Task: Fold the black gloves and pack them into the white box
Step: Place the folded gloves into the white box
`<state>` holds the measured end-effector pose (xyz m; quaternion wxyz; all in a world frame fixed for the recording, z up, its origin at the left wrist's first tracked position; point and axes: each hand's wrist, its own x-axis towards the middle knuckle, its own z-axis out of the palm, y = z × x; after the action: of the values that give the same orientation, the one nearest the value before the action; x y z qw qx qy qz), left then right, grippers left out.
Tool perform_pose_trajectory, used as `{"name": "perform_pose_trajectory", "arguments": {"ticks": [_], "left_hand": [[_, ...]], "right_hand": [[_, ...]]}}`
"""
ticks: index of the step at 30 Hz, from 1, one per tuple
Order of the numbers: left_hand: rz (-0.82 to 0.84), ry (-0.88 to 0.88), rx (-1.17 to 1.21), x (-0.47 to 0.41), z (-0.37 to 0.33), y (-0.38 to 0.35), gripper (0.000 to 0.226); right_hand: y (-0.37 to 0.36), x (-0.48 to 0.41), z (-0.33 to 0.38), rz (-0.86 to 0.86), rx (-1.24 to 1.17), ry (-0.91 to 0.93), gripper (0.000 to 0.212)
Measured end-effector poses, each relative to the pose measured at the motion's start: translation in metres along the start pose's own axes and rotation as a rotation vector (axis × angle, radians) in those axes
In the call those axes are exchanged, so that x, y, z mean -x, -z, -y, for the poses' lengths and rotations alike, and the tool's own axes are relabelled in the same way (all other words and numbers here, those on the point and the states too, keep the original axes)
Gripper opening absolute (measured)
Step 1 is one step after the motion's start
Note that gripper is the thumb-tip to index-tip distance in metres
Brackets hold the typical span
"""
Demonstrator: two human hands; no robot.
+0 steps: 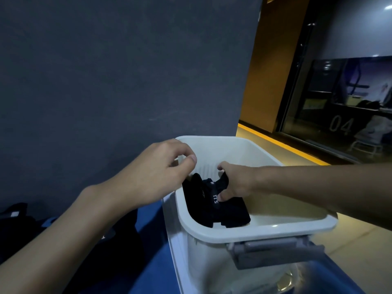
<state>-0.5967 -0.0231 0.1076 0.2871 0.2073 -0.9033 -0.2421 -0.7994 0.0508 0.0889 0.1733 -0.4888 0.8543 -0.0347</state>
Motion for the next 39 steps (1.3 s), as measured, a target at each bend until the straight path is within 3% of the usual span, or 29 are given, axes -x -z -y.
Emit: {"name": "perform_pose_trajectory", "arguments": {"ticks": [4, 8, 14, 19, 24, 29, 39], "left_hand": [[0.007, 0.001, -0.018, 0.001, -0.001, 0.001, 0.038], [0.010, 0.001, -0.024, 0.001, -0.002, 0.001, 0.038], [0.050, -0.031, -0.018, 0.003, 0.001, 0.004, 0.040], [0.115, -0.104, -0.074, 0.011, 0.013, 0.006, 0.059], [0.117, -0.082, -0.087, 0.014, 0.015, 0.008, 0.062], [0.132, -0.102, -0.106, 0.012, 0.014, 0.009, 0.061], [0.139, -0.099, -0.103, 0.013, 0.013, 0.009, 0.060]], "right_hand": [[0.011, 0.010, 0.004, -0.140, 0.257, 0.130, 0.079], [0.021, 0.021, 0.005, 0.024, 0.275, 0.307, 0.068], [0.008, 0.015, -0.003, 0.117, 0.370, 0.310, 0.072], [0.009, 0.010, -0.007, 0.117, 0.365, 0.282, 0.074], [0.011, 0.008, -0.007, 0.124, 0.372, 0.285, 0.079], [0.017, 0.006, 0.000, 0.056, 0.186, 0.419, 0.087], [0.003, -0.007, 0.015, 0.163, 0.106, 0.502, 0.089]]}}
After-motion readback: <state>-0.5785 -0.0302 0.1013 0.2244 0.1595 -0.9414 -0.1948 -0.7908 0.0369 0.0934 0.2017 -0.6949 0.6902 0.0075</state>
